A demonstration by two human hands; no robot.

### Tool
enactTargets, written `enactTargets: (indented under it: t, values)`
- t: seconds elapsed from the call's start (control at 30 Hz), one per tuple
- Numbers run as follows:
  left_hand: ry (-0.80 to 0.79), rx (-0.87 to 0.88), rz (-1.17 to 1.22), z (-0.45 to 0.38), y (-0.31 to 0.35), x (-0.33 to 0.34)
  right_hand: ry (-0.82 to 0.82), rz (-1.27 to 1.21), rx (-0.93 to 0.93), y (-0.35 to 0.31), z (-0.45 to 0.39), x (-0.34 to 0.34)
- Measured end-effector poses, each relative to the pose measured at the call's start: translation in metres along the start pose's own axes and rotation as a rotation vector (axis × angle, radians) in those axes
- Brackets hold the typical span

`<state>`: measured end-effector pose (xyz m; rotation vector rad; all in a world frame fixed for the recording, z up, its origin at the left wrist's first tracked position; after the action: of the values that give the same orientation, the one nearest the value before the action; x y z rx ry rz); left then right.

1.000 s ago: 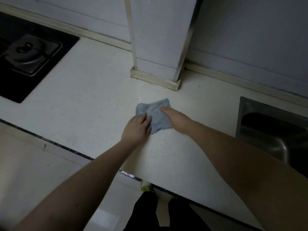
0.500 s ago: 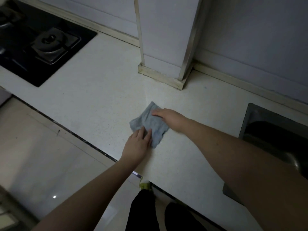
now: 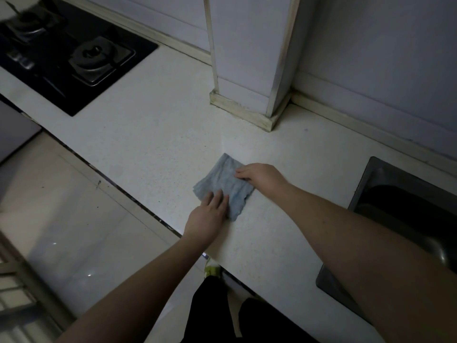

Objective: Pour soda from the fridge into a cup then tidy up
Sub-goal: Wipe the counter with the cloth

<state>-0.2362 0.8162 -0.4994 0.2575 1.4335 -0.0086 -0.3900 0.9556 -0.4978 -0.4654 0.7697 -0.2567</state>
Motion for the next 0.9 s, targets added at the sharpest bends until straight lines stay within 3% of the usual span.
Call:
enactTargets:
  t: [0.1, 0.23, 0.43, 0.9]
  values:
    - [-0.013, 0.008, -0.007, 0.001, 0.016, 0.001, -0.036, -0.01, -0.019, 0.011, -0.002, -0.001]
    - [-0.031, 0.022, -0.026, 0.003, 0.032, 0.004, -0.067, 0.192, -0.076, 0.024, 0.001, -0.007]
    - [-0.062, 0.064, -0.012, 0.003, 0.063, 0.01, -0.025, -0.062, -0.228, 0.056, 0.028, -0.016]
    - [-0.097, 0.227, -0.034, 0.002, 0.128, 0.021, -0.025, -0.347, -0.127, 0.117, 0.056, -0.029]
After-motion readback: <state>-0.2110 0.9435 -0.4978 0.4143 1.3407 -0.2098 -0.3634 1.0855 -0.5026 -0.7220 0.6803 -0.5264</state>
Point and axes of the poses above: each hand's wrist, its own z-axis away from the middle knuckle, its own x-axis out of the palm, y = z × x, the point moved 3 cm from there along -z, towards the middle knuckle, and after that the axes turned 8 degrees about z, right-handed, at the moved point
